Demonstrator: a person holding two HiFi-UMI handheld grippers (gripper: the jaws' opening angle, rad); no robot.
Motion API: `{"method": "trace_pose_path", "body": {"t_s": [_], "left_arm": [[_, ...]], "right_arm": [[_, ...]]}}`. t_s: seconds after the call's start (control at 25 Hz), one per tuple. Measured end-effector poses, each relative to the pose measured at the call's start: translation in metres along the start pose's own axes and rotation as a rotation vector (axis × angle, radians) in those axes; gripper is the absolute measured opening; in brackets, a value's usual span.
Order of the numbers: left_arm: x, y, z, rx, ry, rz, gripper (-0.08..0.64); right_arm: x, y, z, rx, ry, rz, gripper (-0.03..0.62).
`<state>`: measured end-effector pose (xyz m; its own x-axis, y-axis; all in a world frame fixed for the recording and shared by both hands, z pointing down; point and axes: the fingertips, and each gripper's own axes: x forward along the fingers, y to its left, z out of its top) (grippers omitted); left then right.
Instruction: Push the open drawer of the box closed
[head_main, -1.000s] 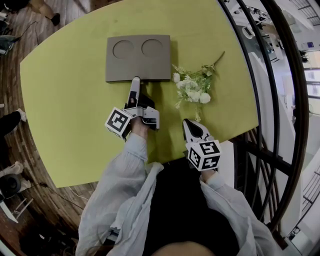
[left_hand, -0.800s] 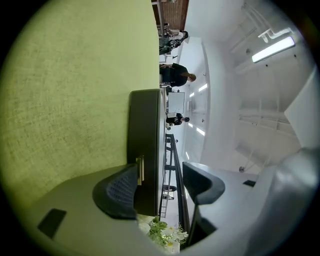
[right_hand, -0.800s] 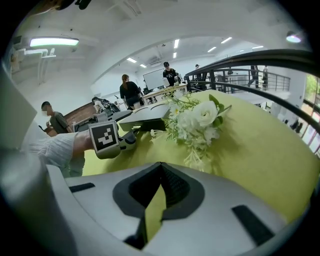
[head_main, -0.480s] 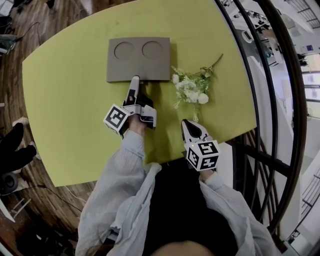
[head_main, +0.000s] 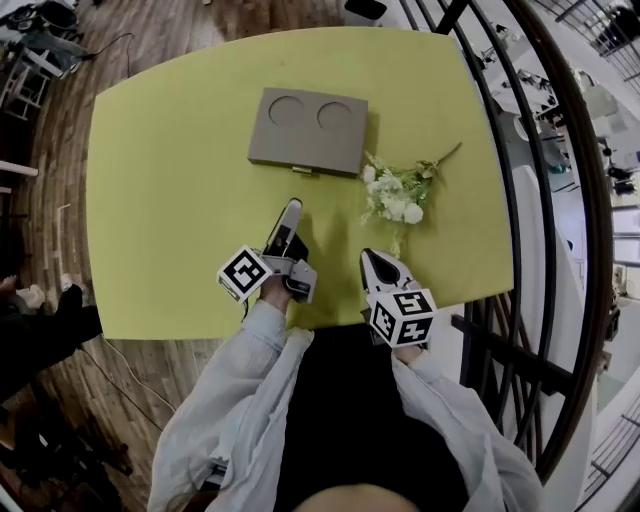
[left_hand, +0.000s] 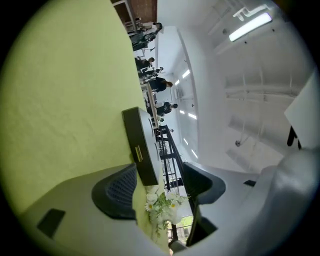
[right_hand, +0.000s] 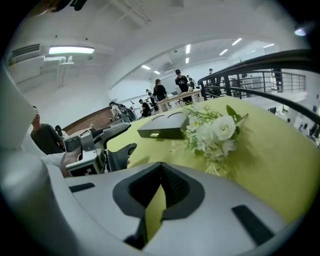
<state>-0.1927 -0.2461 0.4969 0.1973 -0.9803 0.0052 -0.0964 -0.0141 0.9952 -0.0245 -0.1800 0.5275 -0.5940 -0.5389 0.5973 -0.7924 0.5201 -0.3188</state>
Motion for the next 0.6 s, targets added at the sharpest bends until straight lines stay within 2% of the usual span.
{"method": "trace_pose_path", "body": {"t_s": [0.12,0.2,0.32,0.44,0.6], "left_arm": [[-0.033,0.001,0.003,0.176,0.008,0.061,0.299],[-0.052,-0.007,0.001,0.271,0.008,0.075,0.299],[-0.081,-0.030,-0.006,0.417,0.005,0.074,0.299],[-0.104,-0.056,-0.022,0.565,0.047,0.050,0.299],[-0.129,-0.082,-0.043,0.809,0.081,0.048,0.282]], "right_arm": [[-0.005,0.011,0.002,-0.020,-0.017,0.050,0.008],[-0.013,0.015,0.002,-0.029,-0.027,0.071,0.008],[-0.032,0.022,0.004,-0.045,-0.048,0.092,0.008],[-0.053,0.027,0.012,-0.072,-0.081,0.101,0.006],[-0.076,0.026,0.022,-0.111,-0.132,0.117,0.006]]}}
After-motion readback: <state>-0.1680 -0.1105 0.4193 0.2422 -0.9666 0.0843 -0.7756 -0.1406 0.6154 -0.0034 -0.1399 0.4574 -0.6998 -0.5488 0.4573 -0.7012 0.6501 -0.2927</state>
